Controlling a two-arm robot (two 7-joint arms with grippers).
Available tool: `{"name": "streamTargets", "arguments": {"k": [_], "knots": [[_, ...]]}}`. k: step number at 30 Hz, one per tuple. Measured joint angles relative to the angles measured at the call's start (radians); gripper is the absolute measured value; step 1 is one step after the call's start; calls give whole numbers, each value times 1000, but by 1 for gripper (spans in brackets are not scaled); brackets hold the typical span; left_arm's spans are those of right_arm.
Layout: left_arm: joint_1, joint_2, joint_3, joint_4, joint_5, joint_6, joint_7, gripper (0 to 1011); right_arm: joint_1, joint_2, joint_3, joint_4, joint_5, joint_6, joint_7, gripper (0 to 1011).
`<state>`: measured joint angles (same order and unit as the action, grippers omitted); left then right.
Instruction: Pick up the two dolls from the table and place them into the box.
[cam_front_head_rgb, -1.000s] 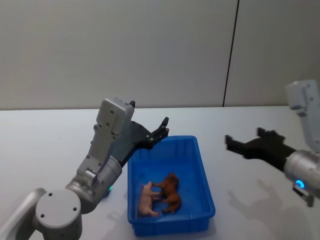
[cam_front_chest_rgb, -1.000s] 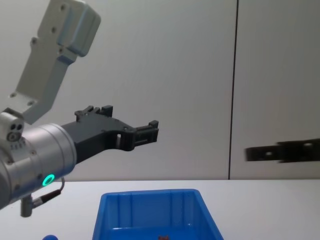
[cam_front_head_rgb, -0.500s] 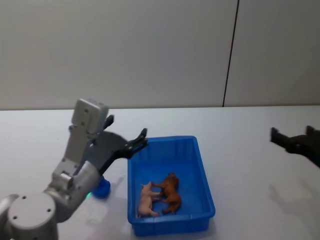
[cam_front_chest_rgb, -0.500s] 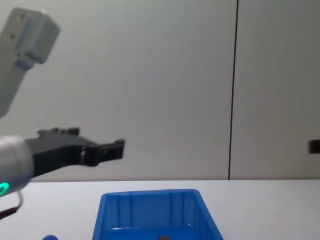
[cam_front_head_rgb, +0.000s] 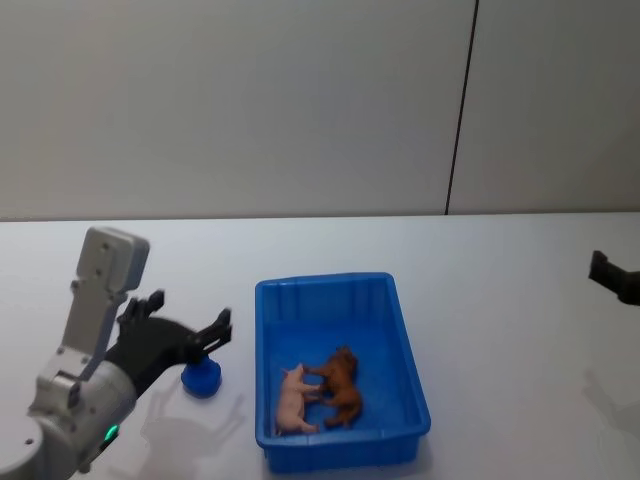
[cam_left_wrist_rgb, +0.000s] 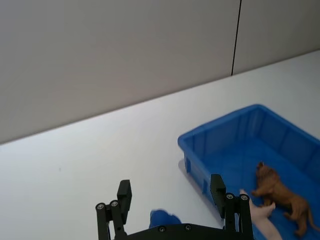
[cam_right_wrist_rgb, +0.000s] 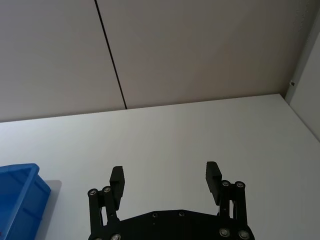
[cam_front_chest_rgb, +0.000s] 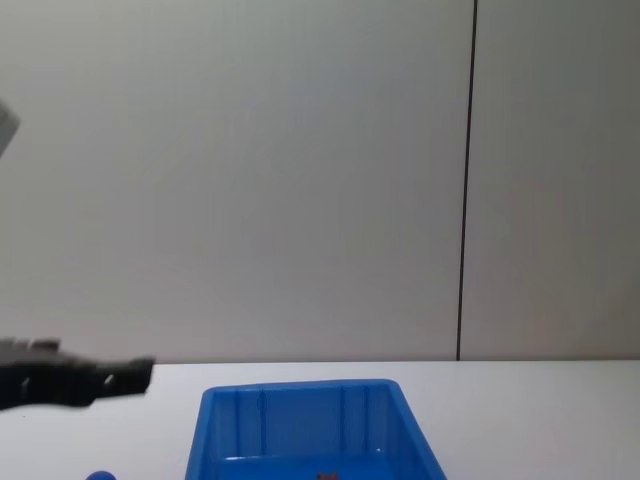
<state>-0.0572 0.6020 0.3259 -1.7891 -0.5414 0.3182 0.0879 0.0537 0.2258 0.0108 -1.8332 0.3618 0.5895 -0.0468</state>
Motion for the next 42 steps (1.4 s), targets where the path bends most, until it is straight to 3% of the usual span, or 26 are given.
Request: {"name": "streamTargets", "arguments": {"k": [8,14,28,42], "knots": [[31,33,-19,14,-59,34,-11,1001,-6,4,11,-2,10,-5,-15,1001],[32,39,-24,61,-71,19,-68,1001,-8,6,16,-3,14,-7,-22,1001],[-22,1,-20,212,-52,-36,-182,1001,-11,8,21,-5,18,-9,-29,1001],[-108,-57,-6,375,0,-63,-278,1001,-12,9,23,-5,20,-10,-31,1001]]}}
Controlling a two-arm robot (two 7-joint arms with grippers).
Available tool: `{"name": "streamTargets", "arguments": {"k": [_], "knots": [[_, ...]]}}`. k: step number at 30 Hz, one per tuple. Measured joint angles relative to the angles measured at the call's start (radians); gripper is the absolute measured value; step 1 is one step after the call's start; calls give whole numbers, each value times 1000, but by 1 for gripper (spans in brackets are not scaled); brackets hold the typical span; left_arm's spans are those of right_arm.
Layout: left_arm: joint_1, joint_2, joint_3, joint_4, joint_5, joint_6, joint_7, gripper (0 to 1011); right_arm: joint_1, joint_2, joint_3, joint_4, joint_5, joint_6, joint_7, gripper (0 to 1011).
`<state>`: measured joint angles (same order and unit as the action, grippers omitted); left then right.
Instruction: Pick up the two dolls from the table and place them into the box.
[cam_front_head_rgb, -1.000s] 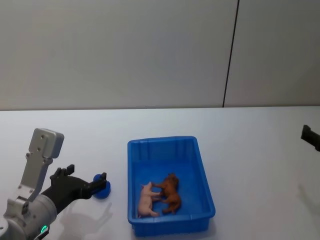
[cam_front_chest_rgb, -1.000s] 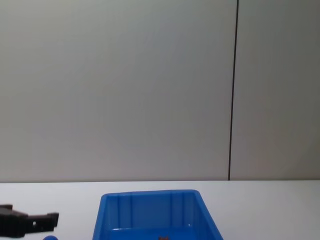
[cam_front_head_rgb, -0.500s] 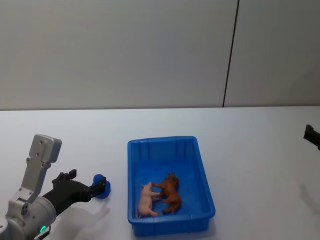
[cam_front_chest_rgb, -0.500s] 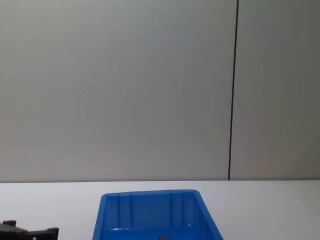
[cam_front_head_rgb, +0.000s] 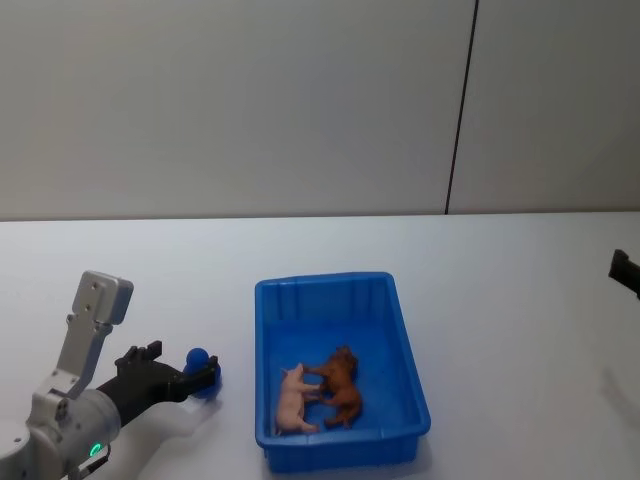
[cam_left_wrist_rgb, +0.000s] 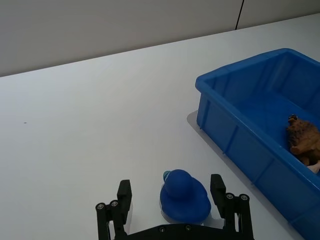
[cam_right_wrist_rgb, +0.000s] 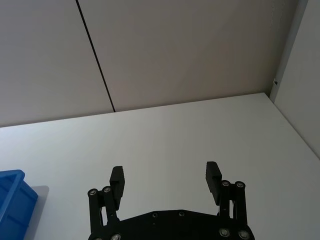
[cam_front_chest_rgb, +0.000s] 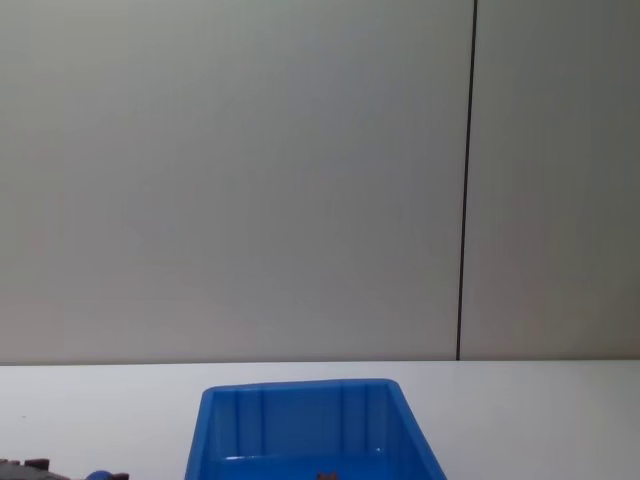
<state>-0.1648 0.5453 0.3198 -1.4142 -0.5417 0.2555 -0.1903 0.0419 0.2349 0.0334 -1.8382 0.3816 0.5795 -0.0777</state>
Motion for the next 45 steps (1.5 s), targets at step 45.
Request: {"name": "streamTargets", "arguments": {"k": [45], "knots": [[-98,-65,21,173,93,41,-78,754,0,0,1,0,0,0,-1,1001]]}}
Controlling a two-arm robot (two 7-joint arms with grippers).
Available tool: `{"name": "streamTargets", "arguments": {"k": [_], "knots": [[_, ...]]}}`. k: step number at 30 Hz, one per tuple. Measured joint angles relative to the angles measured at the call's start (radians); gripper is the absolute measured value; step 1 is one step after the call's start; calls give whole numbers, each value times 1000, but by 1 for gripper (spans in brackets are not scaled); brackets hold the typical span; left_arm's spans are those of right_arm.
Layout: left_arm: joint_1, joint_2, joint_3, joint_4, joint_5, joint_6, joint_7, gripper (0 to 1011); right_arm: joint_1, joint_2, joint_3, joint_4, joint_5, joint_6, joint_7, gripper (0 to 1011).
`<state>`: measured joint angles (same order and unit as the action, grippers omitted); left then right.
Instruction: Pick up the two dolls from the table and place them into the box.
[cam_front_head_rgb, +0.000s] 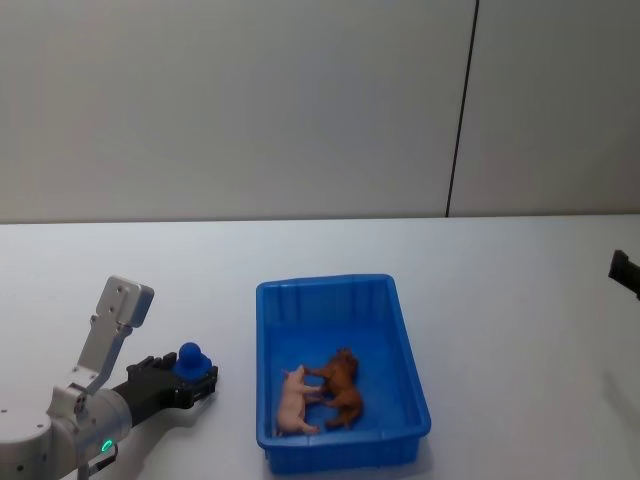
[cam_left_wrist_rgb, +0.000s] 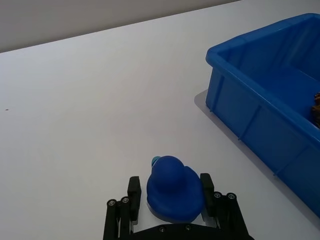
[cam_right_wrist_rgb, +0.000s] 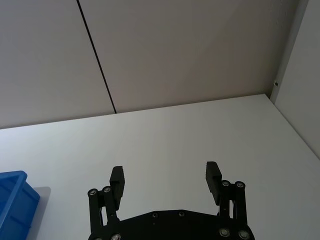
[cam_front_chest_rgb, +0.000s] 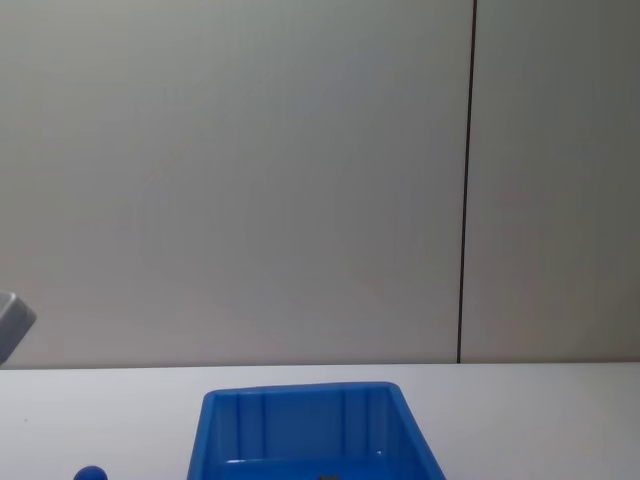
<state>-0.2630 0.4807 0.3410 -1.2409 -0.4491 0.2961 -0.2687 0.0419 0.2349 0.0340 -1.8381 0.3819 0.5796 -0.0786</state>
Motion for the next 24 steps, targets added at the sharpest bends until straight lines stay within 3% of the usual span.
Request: {"name": "streamTargets", "arguments": {"k": [14,24], "knots": [[1,-1,0,2,1,-7,1,675,0,0,0,0,0,0,0,1001],[19,10,-10,-46,-17,-52,31,610,0,0,0,0,0,0,0,1001]]}}
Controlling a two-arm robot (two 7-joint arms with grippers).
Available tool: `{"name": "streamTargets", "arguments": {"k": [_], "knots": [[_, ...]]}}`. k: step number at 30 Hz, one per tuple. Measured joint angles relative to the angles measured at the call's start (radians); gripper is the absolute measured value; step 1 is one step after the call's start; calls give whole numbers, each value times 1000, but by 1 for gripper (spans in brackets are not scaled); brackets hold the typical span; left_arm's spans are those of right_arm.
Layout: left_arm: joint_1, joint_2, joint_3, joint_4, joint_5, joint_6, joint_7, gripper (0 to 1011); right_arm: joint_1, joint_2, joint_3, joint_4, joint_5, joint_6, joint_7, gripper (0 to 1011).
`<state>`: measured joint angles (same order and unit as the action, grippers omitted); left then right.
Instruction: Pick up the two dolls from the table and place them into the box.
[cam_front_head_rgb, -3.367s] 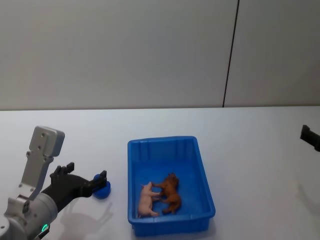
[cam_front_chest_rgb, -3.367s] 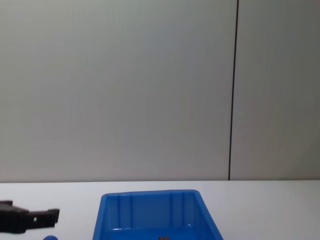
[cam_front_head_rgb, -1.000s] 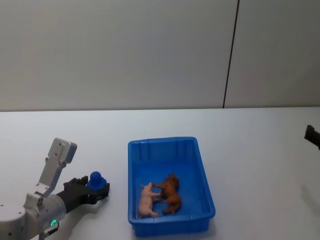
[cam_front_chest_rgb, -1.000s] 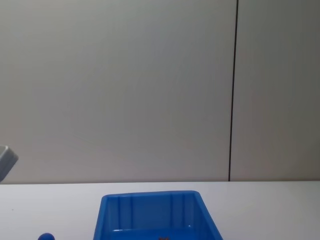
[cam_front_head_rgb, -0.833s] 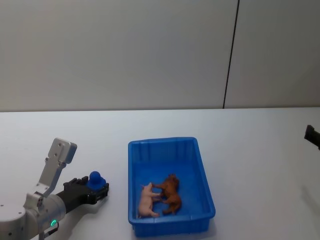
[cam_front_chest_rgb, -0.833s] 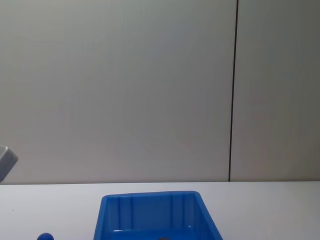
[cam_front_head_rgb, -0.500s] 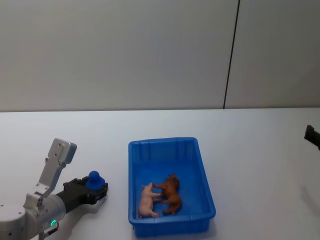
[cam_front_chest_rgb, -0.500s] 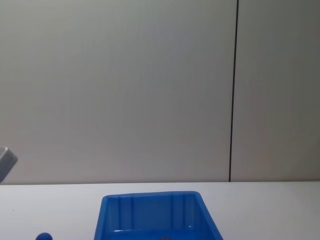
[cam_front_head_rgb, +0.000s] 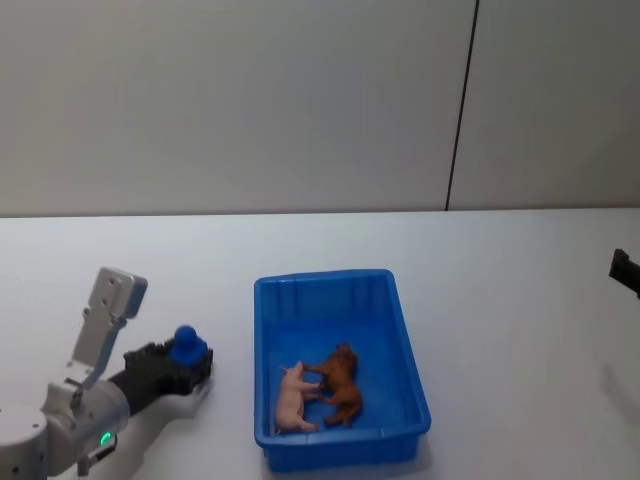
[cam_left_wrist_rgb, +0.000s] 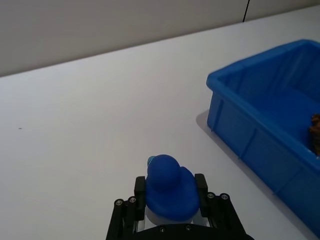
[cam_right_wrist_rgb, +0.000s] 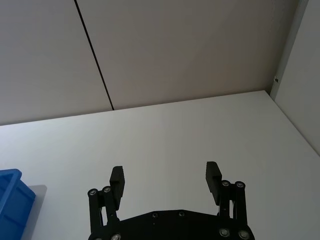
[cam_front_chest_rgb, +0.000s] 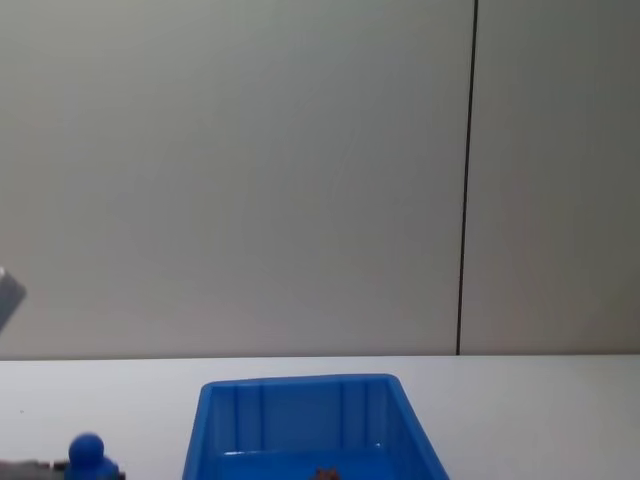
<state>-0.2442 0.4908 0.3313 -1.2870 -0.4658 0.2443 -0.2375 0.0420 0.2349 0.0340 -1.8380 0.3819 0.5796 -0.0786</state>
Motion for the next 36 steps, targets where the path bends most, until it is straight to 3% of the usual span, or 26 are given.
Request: {"name": "streamTargets", "arguments": {"k": [17,27,36], "knots": [[43,39,-44,-148,-68,-88,72,493,0,0,0,0,0,0,0,1001],[43,48,-53,-190,-97,-86,3,438,0,0,0,0,0,0,0,1001],[15,40,-46,-193,-91,-47,-105,385,0,0,0,0,0,0,0,1001]]}}
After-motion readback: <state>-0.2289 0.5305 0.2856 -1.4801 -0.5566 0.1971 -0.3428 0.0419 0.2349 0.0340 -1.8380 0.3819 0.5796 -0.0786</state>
